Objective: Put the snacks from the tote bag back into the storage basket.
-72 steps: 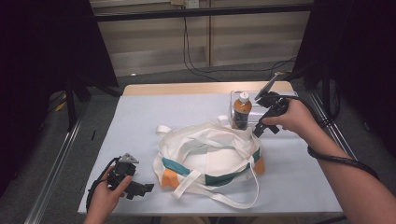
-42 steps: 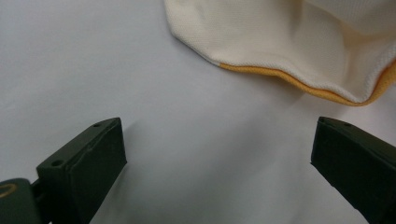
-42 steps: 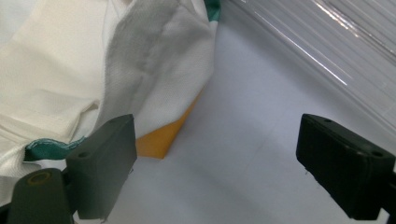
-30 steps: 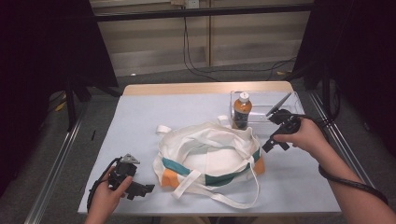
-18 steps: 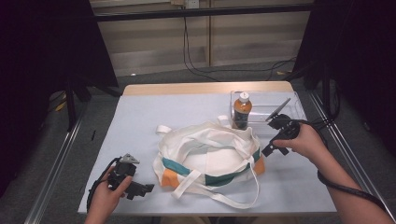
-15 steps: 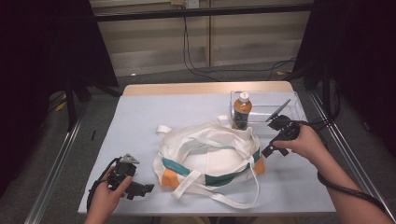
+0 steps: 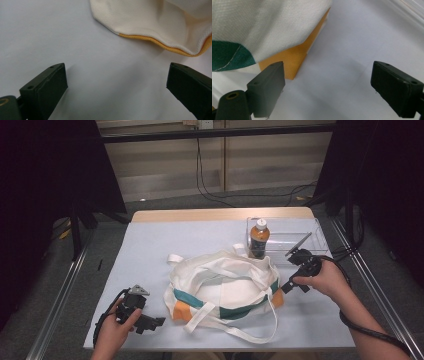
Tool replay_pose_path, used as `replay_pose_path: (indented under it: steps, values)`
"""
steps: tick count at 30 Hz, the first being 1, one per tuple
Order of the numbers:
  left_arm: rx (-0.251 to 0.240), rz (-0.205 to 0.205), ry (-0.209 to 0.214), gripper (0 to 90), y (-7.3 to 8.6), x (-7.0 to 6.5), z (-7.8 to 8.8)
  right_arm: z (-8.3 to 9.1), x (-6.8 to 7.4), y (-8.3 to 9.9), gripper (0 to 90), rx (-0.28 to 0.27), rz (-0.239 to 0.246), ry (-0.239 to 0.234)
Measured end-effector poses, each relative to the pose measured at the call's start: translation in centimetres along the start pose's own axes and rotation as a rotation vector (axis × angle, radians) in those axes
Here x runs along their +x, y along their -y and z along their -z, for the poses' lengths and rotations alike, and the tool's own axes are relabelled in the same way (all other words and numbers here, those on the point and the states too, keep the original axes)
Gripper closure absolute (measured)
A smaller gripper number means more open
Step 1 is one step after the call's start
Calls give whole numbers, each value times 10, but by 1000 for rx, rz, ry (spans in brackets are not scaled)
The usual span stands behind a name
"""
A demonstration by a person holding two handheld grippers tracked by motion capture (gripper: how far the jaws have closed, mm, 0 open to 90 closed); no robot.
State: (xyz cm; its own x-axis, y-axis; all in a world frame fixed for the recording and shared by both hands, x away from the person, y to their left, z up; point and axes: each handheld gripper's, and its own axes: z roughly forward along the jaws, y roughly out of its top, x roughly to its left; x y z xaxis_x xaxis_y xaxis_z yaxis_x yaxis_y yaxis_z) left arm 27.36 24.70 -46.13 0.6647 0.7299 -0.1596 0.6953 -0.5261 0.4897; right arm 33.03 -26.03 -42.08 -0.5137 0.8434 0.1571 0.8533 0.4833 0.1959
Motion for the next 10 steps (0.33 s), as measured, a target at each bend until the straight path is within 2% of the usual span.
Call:
replay_pose_path:
  steps: [4,8,9,10]
  values:
    - [-12,4,0,29,0,0,0,0,1,3,114,-25,1,14]
    - [-3,1,-5,29,2,2,1,-4,0,9,113,-67,9,6]
    - [-8,17,4,29,2,2,1,-4,-1,11,114,-74,4,9]
    - [-18,23,-6,29,3,2,2,-5,-1,13,113,-98,1,5]
